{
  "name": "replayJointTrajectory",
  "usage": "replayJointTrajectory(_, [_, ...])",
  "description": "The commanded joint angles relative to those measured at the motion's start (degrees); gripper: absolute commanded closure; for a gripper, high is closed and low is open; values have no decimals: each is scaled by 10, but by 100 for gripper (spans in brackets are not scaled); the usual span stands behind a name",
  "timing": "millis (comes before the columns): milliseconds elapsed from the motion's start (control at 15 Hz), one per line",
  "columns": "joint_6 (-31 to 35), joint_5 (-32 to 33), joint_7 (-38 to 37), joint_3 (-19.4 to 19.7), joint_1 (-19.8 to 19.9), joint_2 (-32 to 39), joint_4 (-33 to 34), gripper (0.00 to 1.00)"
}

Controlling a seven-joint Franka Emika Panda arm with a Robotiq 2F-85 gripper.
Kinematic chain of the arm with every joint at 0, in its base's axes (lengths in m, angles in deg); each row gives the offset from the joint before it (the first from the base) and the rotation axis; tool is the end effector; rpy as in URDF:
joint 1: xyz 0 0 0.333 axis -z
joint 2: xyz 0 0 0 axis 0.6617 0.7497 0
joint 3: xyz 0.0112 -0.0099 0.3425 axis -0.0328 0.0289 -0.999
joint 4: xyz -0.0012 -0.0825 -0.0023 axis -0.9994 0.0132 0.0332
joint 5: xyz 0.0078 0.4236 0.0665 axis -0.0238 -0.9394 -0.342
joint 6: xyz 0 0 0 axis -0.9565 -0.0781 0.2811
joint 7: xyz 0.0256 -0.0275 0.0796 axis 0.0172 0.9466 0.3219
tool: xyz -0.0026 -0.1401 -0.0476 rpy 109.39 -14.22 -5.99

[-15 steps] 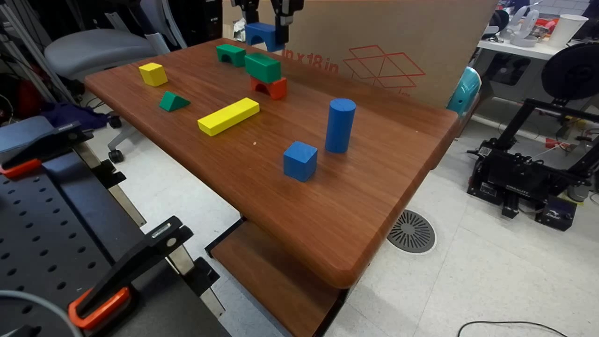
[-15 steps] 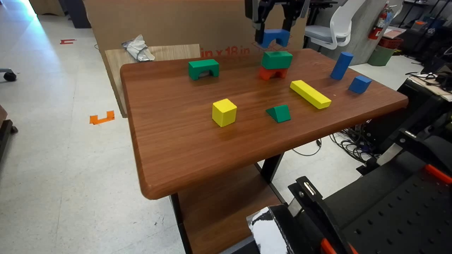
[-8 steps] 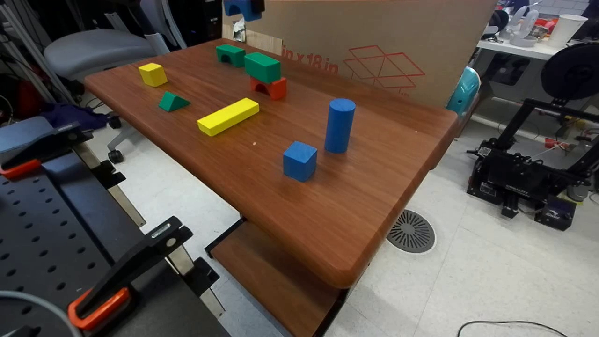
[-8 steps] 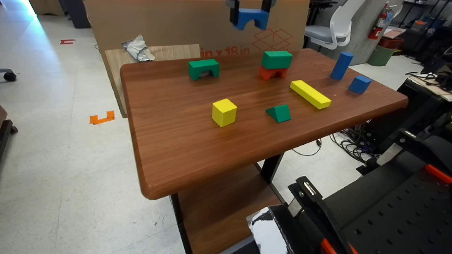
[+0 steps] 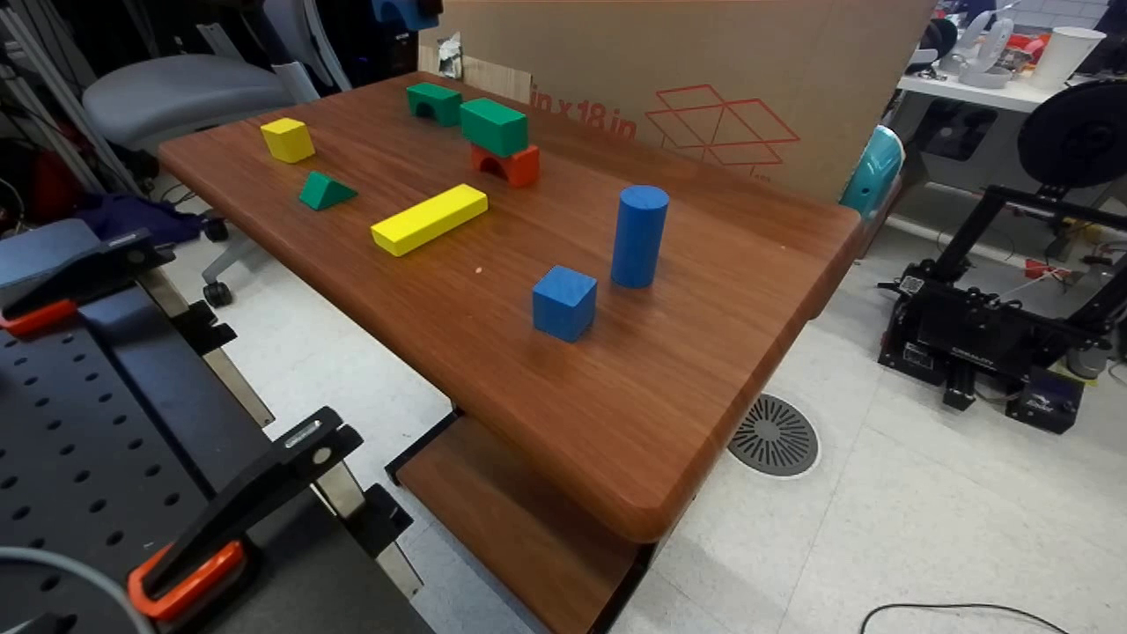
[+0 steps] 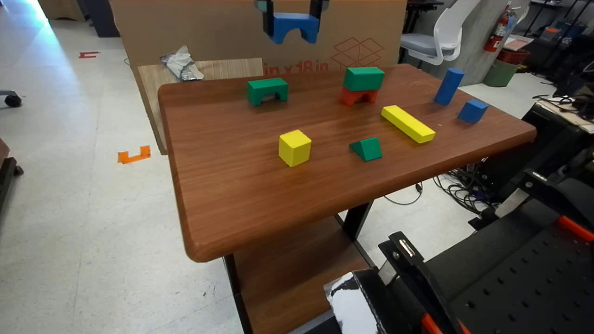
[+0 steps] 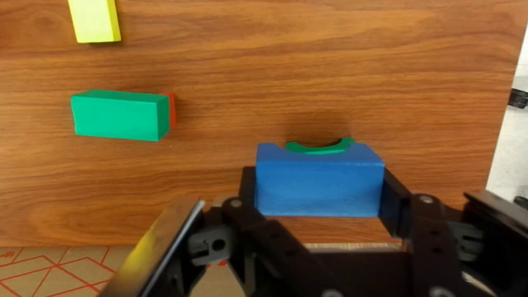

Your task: Move the blue block from the right to the left

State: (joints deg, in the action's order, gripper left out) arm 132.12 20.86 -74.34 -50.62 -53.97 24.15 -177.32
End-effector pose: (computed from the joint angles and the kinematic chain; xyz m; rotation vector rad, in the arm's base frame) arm 0.6664 0.1584 0.2337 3.0879 0.0202 0.0519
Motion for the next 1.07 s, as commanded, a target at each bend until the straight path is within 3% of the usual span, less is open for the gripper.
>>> replayJointTrajectory(0, [-24,15,-22,4,-12,35,50,58])
replayJointTrajectory(1000, [-59,14,-21,13,-26,128,151,58])
